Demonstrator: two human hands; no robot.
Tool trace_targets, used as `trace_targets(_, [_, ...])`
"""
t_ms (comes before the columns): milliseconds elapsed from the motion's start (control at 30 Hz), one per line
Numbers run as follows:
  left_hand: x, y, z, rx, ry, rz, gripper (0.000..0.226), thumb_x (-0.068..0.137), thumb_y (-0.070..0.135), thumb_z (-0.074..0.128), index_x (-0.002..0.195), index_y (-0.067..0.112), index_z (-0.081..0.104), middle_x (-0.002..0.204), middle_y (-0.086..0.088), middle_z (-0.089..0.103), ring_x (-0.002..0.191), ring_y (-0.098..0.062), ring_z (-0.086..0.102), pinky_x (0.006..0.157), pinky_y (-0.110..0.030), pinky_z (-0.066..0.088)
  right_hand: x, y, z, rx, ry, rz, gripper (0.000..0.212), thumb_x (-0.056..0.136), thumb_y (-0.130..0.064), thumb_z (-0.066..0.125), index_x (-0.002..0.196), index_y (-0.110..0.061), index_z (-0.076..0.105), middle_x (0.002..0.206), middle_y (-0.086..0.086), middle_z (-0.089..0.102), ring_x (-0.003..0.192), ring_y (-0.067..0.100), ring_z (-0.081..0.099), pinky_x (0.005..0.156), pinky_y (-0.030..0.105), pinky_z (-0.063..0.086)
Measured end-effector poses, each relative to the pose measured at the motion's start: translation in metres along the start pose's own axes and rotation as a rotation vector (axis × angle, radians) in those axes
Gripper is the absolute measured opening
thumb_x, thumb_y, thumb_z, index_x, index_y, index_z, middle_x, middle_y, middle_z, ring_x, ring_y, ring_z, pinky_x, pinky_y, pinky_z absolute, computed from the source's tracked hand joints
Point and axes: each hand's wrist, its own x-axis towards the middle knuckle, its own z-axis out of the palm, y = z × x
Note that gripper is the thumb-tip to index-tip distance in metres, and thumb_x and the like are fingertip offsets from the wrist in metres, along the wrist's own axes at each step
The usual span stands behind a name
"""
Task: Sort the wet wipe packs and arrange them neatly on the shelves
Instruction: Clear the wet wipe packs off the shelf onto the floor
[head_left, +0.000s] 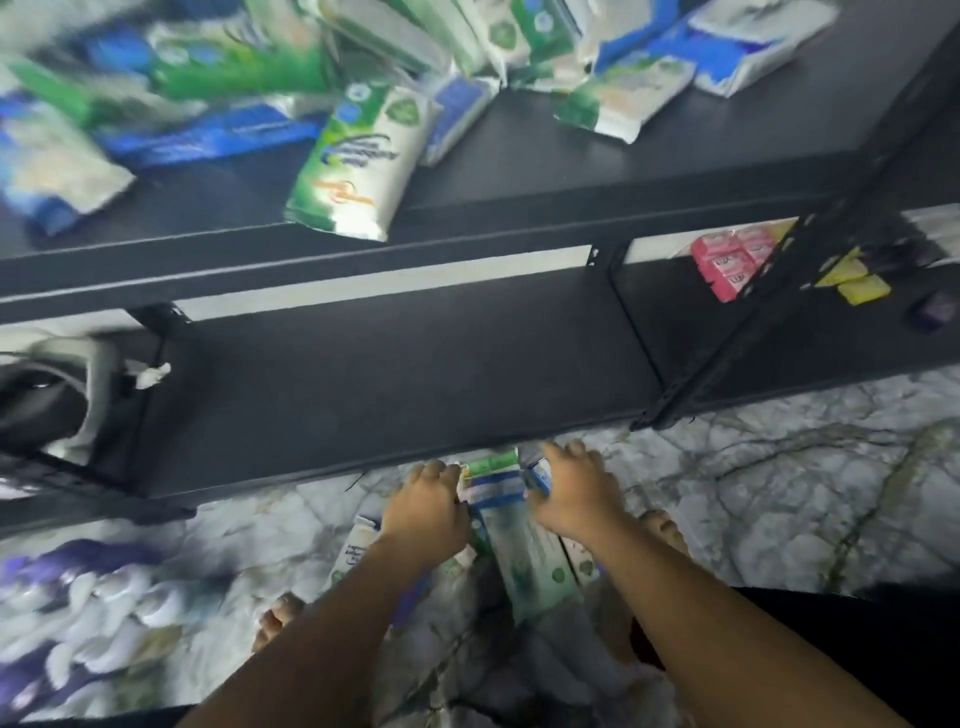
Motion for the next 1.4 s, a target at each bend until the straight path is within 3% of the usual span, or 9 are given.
trace_targets(167, [-0.043, 0.005, -0.089, 0.044, 0.147, 0.100, 0.044, 0.081, 0.042, 0.039, 0.117, 0.028, 0.059, 0.118, 0.005, 0.057, 0.115, -0.023, 0.054, 0.089, -0.040, 0.054, -0.042, -0.050, -0.081, 0.066, 0.180, -0.228, 0.055, 0.088, -0.044, 0.063, 0.139, -0.026, 0.052, 0.133, 0.001, 0.052, 0.122, 0.027, 0.053, 0.094, 0.039, 0.051])
trace_targets(333, [-0.099, 0.003, -0.207, 0.080, 0.455, 0.245, 0.028, 0.082, 0.039, 0.039, 0.097, 0.024, 0.056, 0.105, 0.005, 0.057, 0.098, -0.024, 0.057, 0.077, -0.040, 0.055, -0.088, -0.118, -0.186, 0.227, 0.760, -0.627, 0.005, 0.081, -0.022, 0.061, 0.080, -0.018, 0.063, 0.077, -0.005, 0.055, 0.070, 0.021, 0.055, 0.062, 0.038, 0.050])
trace_targets(433, [-0.129, 0.002, -0.267, 0.081, 0.586, 0.268, 0.020, 0.083, 0.035, 0.044, 0.094, 0.023, 0.055, 0.101, 0.007, 0.057, 0.094, -0.022, 0.058, 0.071, -0.036, 0.051, -0.103, -0.163, -0.244, 0.251, 0.958, -0.672, 0.011, 0.085, -0.024, 0.059, 0.080, -0.014, 0.058, 0.076, -0.001, 0.055, 0.071, 0.025, 0.054, 0.060, 0.039, 0.046])
trace_targets(567, [-0.143, -0.008, -0.318, 0.031, 0.753, 0.200, 0.025, 0.084, 0.036, 0.048, 0.104, 0.029, 0.060, 0.103, 0.012, 0.059, 0.094, -0.018, 0.059, 0.072, -0.036, 0.053, -0.093, -0.220, -0.290, 0.029, 0.648, -0.302, 0.063, 0.092, -0.068, 0.044, 0.125, -0.016, 0.053, 0.116, 0.010, 0.064, 0.108, 0.036, 0.061, 0.076, 0.040, 0.047])
trace_targets(667, [-0.129, -0.032, -0.343, 0.007, 0.855, 0.067, 0.031, 0.084, 0.037, 0.048, 0.108, 0.025, 0.061, 0.103, 0.007, 0.059, 0.099, -0.023, 0.057, 0.075, -0.037, 0.052, -0.086, -0.251, -0.293, -0.074, 0.497, -0.187, 0.086, 0.080, -0.086, 0.044, 0.127, -0.015, 0.056, 0.122, 0.008, 0.061, 0.113, 0.032, 0.059, 0.071, 0.035, 0.041])
trace_targets(833, [-0.101, -0.077, -0.362, -0.023, 0.819, -0.248, 0.067, 0.092, 0.043, 0.053, 0.151, 0.014, 0.036, 0.134, -0.018, 0.048, 0.118, -0.044, 0.045, 0.099, -0.049, 0.040, -0.088, -0.272, -0.279, -0.096, 0.344, -0.233, 0.066, 0.076, -0.047, 0.064, 0.135, -0.025, 0.044, 0.130, 0.008, 0.043, 0.111, 0.031, 0.054, 0.074, 0.035, 0.044])
trace_targets(1033, [-0.086, -0.083, -0.355, -0.052, 0.754, -0.410, 0.067, 0.094, 0.066, 0.045, 0.126, 0.007, 0.050, 0.128, -0.016, 0.045, 0.114, -0.039, 0.047, 0.095, -0.045, 0.043, -0.084, -0.278, -0.270, -0.099, 0.394, -0.257, 0.044, 0.082, -0.055, 0.061, 0.115, -0.028, 0.048, 0.115, 0.004, 0.056, 0.105, 0.031, 0.057, 0.081, 0.040, 0.051])
trace_targets(1167, [-0.080, -0.081, -0.369, -0.108, 0.752, -0.492, 0.065, 0.091, 0.057, 0.059, 0.130, 0.007, 0.044, 0.129, -0.017, 0.044, 0.120, -0.038, 0.047, 0.092, -0.041, 0.044, -0.091, -0.284, -0.272, 0.008, 0.414, -0.343, 0.024, 0.071, -0.026, 0.061, 0.092, -0.025, 0.052, 0.091, -0.003, 0.060, 0.082, 0.022, 0.058, 0.074, 0.036, 0.054])
trace_targets(1400, [-0.103, -0.101, -0.377, -0.194, 0.871, -0.388, 0.043, 0.078, 0.027, 0.066, 0.112, 0.011, 0.044, 0.104, -0.012, 0.059, 0.095, -0.034, 0.049, 0.079, -0.039, 0.038, -0.091, -0.300, -0.287, 0.268, 0.609, -0.542, 0.041, 0.078, -0.037, 0.066, 0.118, -0.033, 0.056, 0.103, -0.015, 0.056, 0.105, 0.020, 0.056, 0.097, 0.043, 0.044])
